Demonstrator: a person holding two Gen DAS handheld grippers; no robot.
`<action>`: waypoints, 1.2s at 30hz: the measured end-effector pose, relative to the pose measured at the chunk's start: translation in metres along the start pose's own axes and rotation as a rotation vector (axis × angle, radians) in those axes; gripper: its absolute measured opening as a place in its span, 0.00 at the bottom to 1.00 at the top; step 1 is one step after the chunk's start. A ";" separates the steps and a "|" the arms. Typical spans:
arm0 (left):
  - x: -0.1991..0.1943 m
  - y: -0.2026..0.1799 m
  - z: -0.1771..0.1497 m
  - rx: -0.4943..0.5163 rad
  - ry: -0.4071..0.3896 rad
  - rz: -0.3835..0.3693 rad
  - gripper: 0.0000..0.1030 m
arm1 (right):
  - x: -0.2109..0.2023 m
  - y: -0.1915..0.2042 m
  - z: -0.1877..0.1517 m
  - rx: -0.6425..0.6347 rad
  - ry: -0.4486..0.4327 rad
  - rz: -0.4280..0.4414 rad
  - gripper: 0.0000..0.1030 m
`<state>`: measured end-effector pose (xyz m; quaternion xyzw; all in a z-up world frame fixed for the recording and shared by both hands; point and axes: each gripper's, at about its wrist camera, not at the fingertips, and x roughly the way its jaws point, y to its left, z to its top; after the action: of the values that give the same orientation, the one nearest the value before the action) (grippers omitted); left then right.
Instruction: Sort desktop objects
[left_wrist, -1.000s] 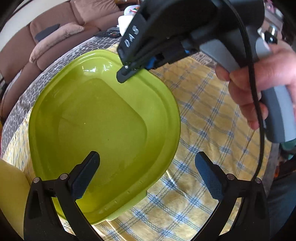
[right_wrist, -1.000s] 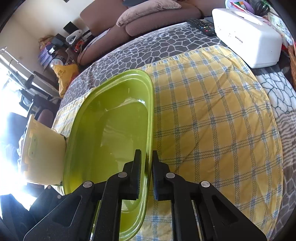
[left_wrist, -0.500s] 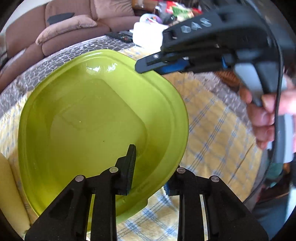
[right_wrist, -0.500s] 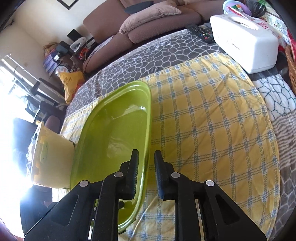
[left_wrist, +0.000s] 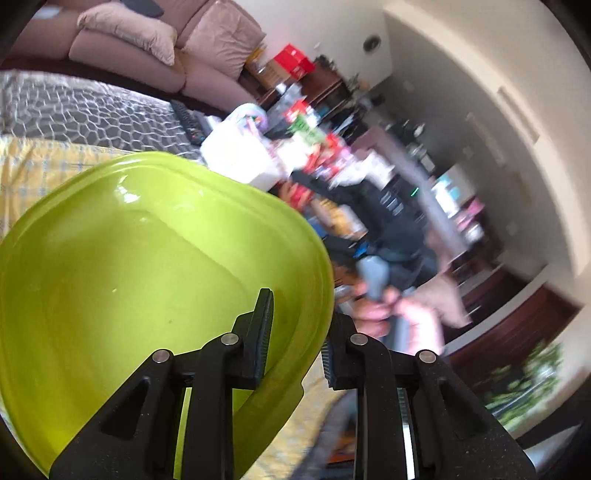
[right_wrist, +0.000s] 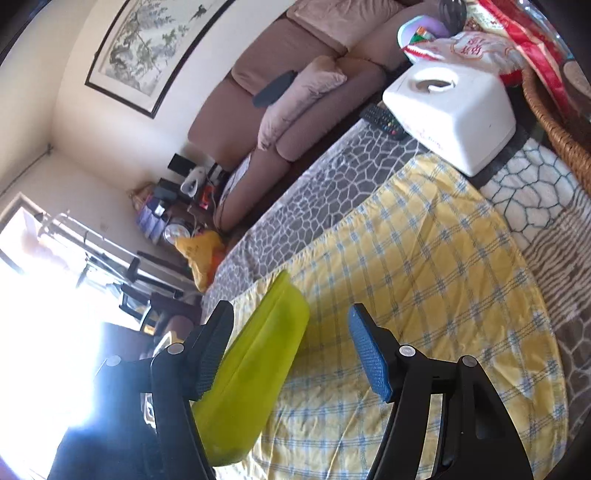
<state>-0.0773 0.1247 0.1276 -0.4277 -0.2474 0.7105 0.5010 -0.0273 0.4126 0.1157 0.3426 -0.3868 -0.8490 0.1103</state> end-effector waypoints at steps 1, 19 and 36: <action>-0.008 0.000 0.004 -0.030 -0.018 -0.065 0.18 | -0.005 -0.001 0.003 -0.015 -0.015 -0.042 0.67; -0.048 0.025 0.021 0.021 -0.017 0.217 0.37 | 0.048 0.015 -0.030 -0.199 0.153 -0.255 0.68; -0.010 0.065 -0.067 0.023 0.186 0.559 0.58 | 0.059 0.002 -0.099 -0.338 0.339 -0.507 0.73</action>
<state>-0.0512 0.0862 0.0460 -0.5368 -0.0648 0.7815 0.3112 -0.0049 0.3268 0.0419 0.5407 -0.1198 -0.8325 0.0136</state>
